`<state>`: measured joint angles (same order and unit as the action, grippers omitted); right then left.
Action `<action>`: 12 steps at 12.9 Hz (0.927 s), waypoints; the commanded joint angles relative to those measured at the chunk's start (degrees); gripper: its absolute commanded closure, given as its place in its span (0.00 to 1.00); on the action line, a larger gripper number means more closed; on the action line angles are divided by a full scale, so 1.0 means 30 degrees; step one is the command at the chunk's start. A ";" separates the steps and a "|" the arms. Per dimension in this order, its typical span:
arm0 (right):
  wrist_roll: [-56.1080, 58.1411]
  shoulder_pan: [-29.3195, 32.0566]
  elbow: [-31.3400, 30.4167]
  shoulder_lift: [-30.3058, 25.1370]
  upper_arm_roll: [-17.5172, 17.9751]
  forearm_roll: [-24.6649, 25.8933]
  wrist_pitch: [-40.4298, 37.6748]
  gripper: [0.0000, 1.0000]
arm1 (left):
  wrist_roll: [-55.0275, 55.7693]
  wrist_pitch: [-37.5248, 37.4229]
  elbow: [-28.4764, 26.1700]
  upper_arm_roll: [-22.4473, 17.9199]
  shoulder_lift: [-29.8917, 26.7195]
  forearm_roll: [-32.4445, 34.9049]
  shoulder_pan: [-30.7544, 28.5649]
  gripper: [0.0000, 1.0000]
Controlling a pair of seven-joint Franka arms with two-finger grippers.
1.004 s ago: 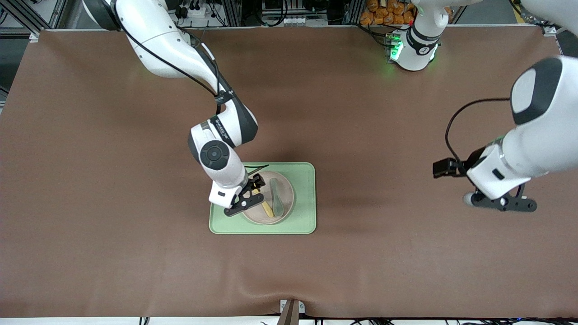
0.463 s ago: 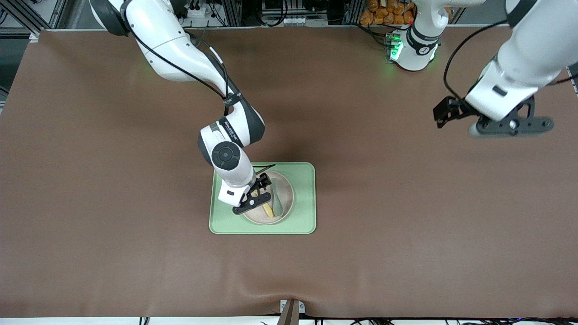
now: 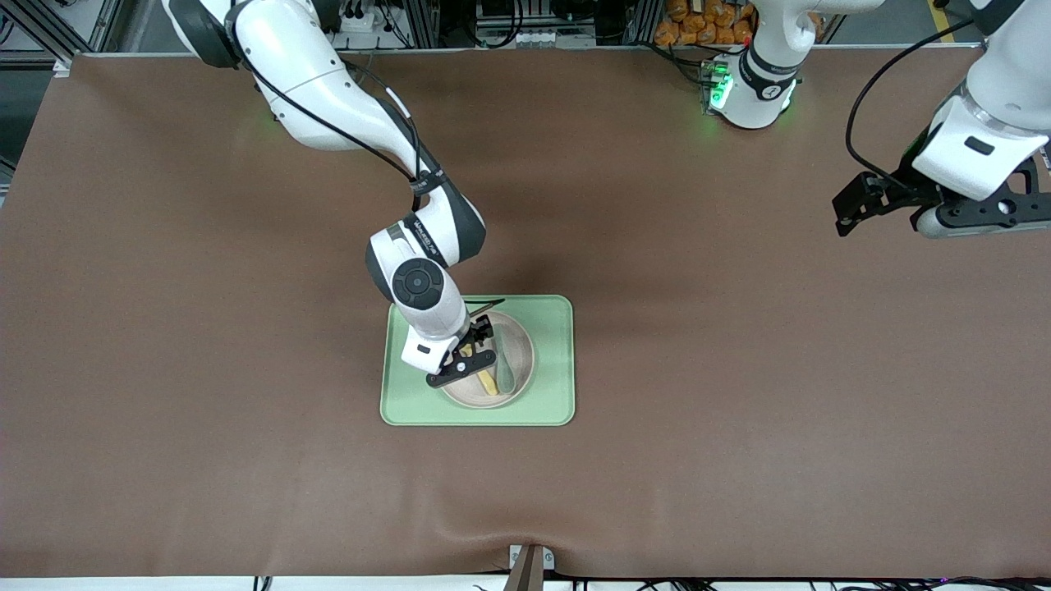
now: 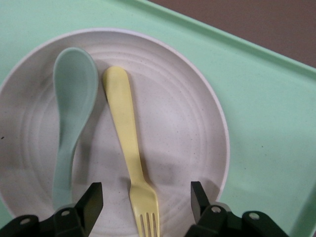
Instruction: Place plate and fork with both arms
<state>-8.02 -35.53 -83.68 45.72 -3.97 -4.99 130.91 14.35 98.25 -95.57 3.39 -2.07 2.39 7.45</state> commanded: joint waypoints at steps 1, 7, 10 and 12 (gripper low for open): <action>-0.0255 -0.0198 0.0383 0.0432 -0.0171 -0.0181 -0.0043 0.20 | -0.0649 0.0267 0.0653 -0.0481 0.0365 -0.0007 0.0389 0.00; -0.0285 -0.0257 0.0383 0.0697 -0.0171 -0.0181 -0.0043 0.20 | -0.1295 0.0267 0.0744 -0.0922 0.0308 0.0022 0.0360 0.00; -0.0285 -0.0286 0.0383 0.0901 -0.0171 -0.0211 -0.0014 0.20 | -0.2353 0.0267 0.0744 -0.1334 0.0337 -0.0007 0.0009 0.00; -0.0285 -0.0315 0.0383 0.1047 -0.0171 -0.0211 0.0044 0.20 | -0.2119 0.0267 0.0802 -0.0344 0.0337 -0.0183 -0.1043 0.00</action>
<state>-8.32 -35.77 -83.68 47.49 -3.97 -4.99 130.89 8.42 99.11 -94.27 -0.07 -1.31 2.40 6.58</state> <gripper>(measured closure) 0.194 0.000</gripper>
